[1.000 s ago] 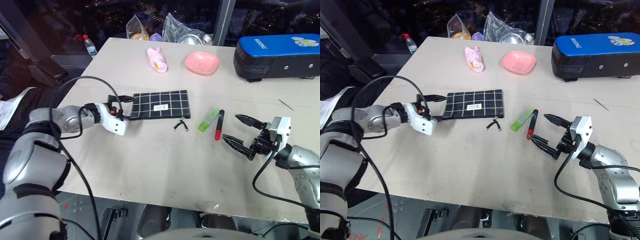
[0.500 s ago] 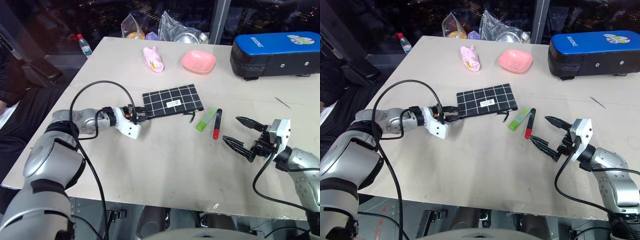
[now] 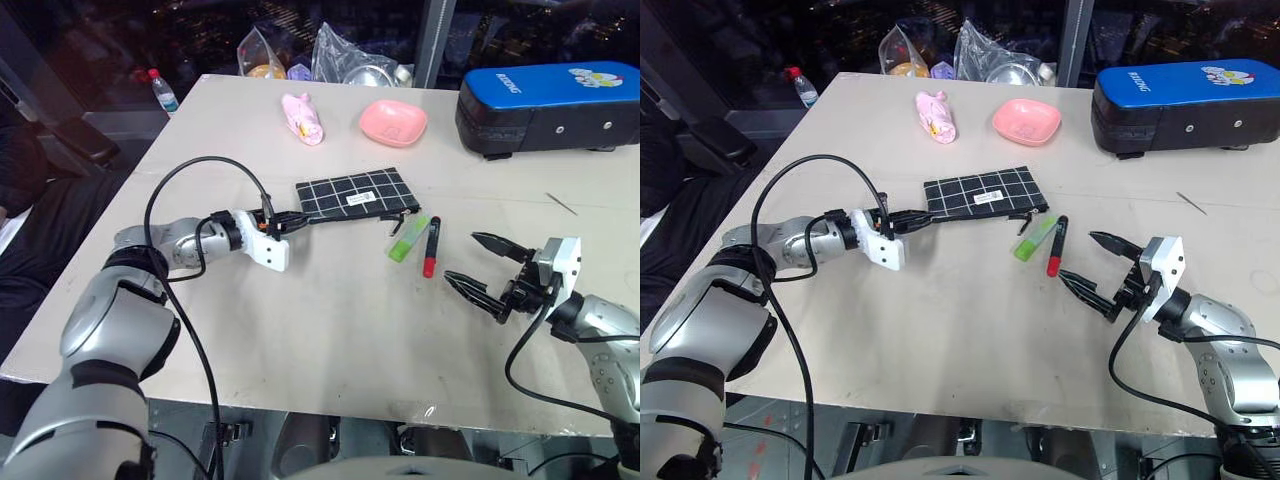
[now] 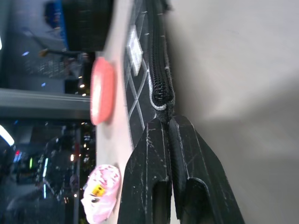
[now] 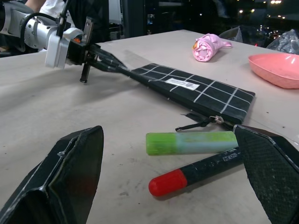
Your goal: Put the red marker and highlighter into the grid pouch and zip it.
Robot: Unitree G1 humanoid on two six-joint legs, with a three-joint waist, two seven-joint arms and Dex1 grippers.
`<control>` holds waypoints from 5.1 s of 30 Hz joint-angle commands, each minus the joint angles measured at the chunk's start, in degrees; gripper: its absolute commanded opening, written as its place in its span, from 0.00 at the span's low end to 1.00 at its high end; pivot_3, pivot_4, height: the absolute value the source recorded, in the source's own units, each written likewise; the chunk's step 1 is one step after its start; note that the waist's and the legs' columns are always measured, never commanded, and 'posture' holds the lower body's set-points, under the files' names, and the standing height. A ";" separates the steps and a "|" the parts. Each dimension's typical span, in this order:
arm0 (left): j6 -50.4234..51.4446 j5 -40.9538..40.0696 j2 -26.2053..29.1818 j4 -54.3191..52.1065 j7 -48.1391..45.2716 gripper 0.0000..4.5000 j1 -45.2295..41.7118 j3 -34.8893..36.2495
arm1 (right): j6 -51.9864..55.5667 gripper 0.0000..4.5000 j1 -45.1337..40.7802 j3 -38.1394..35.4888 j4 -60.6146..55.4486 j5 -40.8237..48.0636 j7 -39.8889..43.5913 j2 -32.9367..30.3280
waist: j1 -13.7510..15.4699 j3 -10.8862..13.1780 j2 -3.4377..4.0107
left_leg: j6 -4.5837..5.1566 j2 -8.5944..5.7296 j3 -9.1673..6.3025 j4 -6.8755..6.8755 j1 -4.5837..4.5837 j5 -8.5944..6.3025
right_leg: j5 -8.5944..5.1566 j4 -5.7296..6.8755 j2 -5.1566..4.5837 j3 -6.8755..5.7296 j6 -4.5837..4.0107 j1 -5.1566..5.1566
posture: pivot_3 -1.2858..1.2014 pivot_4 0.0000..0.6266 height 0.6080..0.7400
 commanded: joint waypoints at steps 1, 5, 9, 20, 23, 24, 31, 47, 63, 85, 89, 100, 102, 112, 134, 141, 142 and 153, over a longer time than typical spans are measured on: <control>-0.18 -11.45 -1.14 -0.12 -9.06 0.01 0.92 6.19 | 0.30 1.00 -1.11 0.17 -2.69 0.25 -1.77 0.74 | -0.46 0.00 0.00 | 0.00 -0.01 0.00 0.00 0.00 0.00 | 0.00 0.00 0.00 -0.01 0.00 0.00 | 0.52 0.24 0.61; 2.37 -23.74 -3.23 -3.38 -21.64 0.01 3.86 11.35 | 2.11 1.00 -3.42 2.66 -2.63 -3.93 -7.05 1.96 | -1.09 0.00 0.00 | -0.01 0.00 -0.01 0.02 0.01 0.01 | 0.00 0.07 0.00 -0.02 0.01 0.00 | 0.52 0.24 0.61; 8.03 -34.90 -4.98 -11.86 -32.82 0.01 8.66 14.63 | 5.33 1.00 -6.67 5.69 -2.07 -7.73 -13.62 4.55 | -1.40 0.02 -0.03 | -0.03 0.05 -0.01 0.09 0.02 0.01 | -0.06 0.42 -0.03 0.02 0.09 -0.13 | 0.52 0.24 0.61; 29.65 -44.13 -5.97 -43.49 -39.82 0.01 24.08 19.17 | 27.66 1.00 -19.23 2.86 3.70 -5.01 -34.85 18.61 | -2.24 0.02 -0.02 | -0.11 0.06 -0.31 0.12 0.01 0.06 | -0.10 0.71 -0.03 0.11 0.13 -0.25 | 0.52 0.24 0.61; 32.78 -43.76 -5.97 -48.71 -39.74 0.01 27.19 19.90 | 29.18 1.00 -21.43 1.26 4.73 -3.56 -35.11 19.26 | -2.25 0.02 -0.01 | -0.11 0.04 -0.31 0.11 0.01 0.06 | -0.10 0.71 -0.02 0.12 0.13 -0.25 | 0.52 0.24 0.61; 33.50 -43.63 -5.99 -49.85 -39.79 0.01 27.87 20.11 | 29.40 1.00 -21.77 1.11 4.87 -3.43 -35.07 19.16 | -2.25 0.02 -0.01 | -0.11 0.04 -0.31 0.10 0.01 0.06 | -0.10 0.71 -0.03 0.13 0.13 -0.25 | 0.52 0.24 0.61; 35.83 -42.75 -6.40 -53.44 -39.94 0.00 30.86 21.06 | 27.52 0.75 -24.34 2.52 8.12 -5.05 -32.10 17.32 | -2.28 0.02 -0.01 | -0.11 0.03 -0.32 0.07 0.01 0.06 | -0.10 0.70 -0.03 0.12 0.13 -0.27 | 0.52 0.24 0.61; 35.51 -42.79 -6.51 -52.33 -40.60 0.00 31.79 21.79 | 25.32 0.02 -23.12 3.94 7.28 -6.70 -29.99 16.15 | -2.28 0.02 -0.01 | -0.11 0.04 -0.30 0.05 0.01 0.06 | -0.10 0.70 -0.03 0.14 0.13 -0.29 | 0.52 0.24 0.61; 33.33 -41.76 -10.81 -49.98 -41.55 0.61 32.06 21.45 | 26.51 0.00 -23.00 4.92 6.19 -6.63 -29.88 16.36 | -2.27 0.02 -0.01 | -0.11 0.05 -0.28 0.02 0.01 0.05 | -0.10 0.69 -0.03 0.15 0.13 -0.30 | 0.52 0.24 0.61; 25.78 -40.15 -18.24 -33.66 -42.82 0.49 21.76 20.45 | 27.39 0.00 -21.40 5.23 3.97 -6.68 -30.39 16.83 | -2.26 0.03 -0.01 | -0.10 0.02 -0.27 -0.01 0.01 0.05 | -0.10 0.65 -0.02 0.15 0.13 -0.30 | 0.52 0.24 0.61; 24.70 -40.20 -18.62 -32.08 -43.48 0.09 21.15 20.49 | 27.32 0.00 -21.36 5.59 3.98 -6.84 -30.22 16.72 | -2.29 0.03 -0.01 | -0.10 0.02 -0.28 -0.02 0.01 0.05 | -0.10 0.65 -0.02 0.15 0.13 -0.30 | 0.52 0.24 0.61; 23.26 -36.49 -19.46 -33.00 -40.35 0.01 21.34 20.11 | 25.77 0.00 -22.47 11.08 2.60 -11.57 -27.11 12.03 | -2.28 0.03 -0.02 | -0.10 0.03 -0.29 -0.03 0.01 0.05 | -0.10 0.63 -0.02 0.15 0.13 -0.31 | 0.52 0.24 0.61; 22.98 -35.46 -19.52 -33.43 -39.32 0.01 21.50 19.94 | 25.18 0.00 -23.12 12.23 2.62 -12.96 -26.33 10.96 | -2.30 0.03 -0.02 | -0.10 0.03 -0.29 -0.03 0.01 0.05 | -0.10 0.63 -0.03 0.15 0.13 -0.31 | 0.52 0.24 0.61; 20.29 -28.97 -19.32 -34.22 -33.48 0.01 22.46 17.77 | 23.29 0.00 -27.71 18.18 2.38 -18.45 -21.14 6.68 | -2.30 0.03 -0.03 | -0.10 0.03 -0.28 -0.03 0.01 0.05 | -0.10 0.63 -0.03 0.15 0.13 -0.31 | 0.52 0.24 0.61; 21.28 -27.61 -21.03 -34.60 -28.39 0.01 22.19 16.46 | 22.37 0.00 -32.45 24.93 3.01 -22.27 -13.19 7.91 | -2.28 0.04 -0.04 | -0.10 0.03 -0.28 -0.03 0.00 0.05 | -0.10 0.63 -0.03 0.14 0.13 -0.32 | 0.52 0.24 0.61; 21.33 -27.65 -20.96 -34.49 -28.80 0.01 21.89 15.70 | 21.42 0.00 -34.37 27.96 4.02 -23.80 -11.34 9.24 | -2.29 0.04 -0.04 | -0.10 0.04 -0.29 -0.03 0.00 0.05 | -0.10 0.63 -0.03 0.13 0.13 -0.32 | 0.52 0.24 0.61; 21.40 -27.60 -20.92 -34.47 -28.76 0.01 21.90 15.67 | 21.31 0.00 -34.52 28.57 3.88 -24.05 -10.84 9.30 | -2.30 0.04 -0.04 | -0.10 0.04 -0.28 -0.03 0.00 0.05 | -0.10 0.62 -0.03 0.13 0.13 -0.32 | 0.52 0.24 0.61; 22.35 -27.01 -20.92 -34.33 -28.10 0.01 21.96 15.71 | 21.19 0.00 -34.18 32.41 2.54 -25.72 -7.83 10.10 | -2.29 0.04 -0.04 | -0.10 0.04 -0.28 -0.03 0.00 0.05 | -0.10 0.63 -0.03 0.13 0.13 -0.32 | 0.52 0.24 0.61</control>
